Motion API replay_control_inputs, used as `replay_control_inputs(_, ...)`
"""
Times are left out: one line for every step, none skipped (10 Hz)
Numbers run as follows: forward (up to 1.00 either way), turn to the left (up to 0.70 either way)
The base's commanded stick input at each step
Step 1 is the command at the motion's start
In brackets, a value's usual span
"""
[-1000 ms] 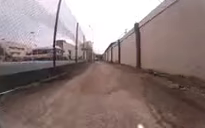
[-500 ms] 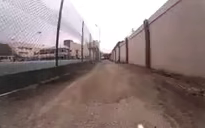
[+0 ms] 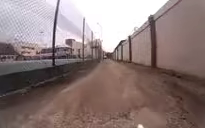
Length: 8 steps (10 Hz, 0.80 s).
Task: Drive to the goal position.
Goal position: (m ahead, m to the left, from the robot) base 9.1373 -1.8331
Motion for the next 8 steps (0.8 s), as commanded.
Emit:
replay_control_inputs(0.70, 0.00)
replay_control_inputs(0.70, 0.00)
replay_control_inputs(0.70, 0.00)
replay_control_inputs(0.70, 0.00)
replay_control_inputs(0.70, 0.00)
replay_control_inputs(0.70, 0.00)
replay_control_inputs(0.70, 0.00)
replay_control_inputs(0.70, 0.00)
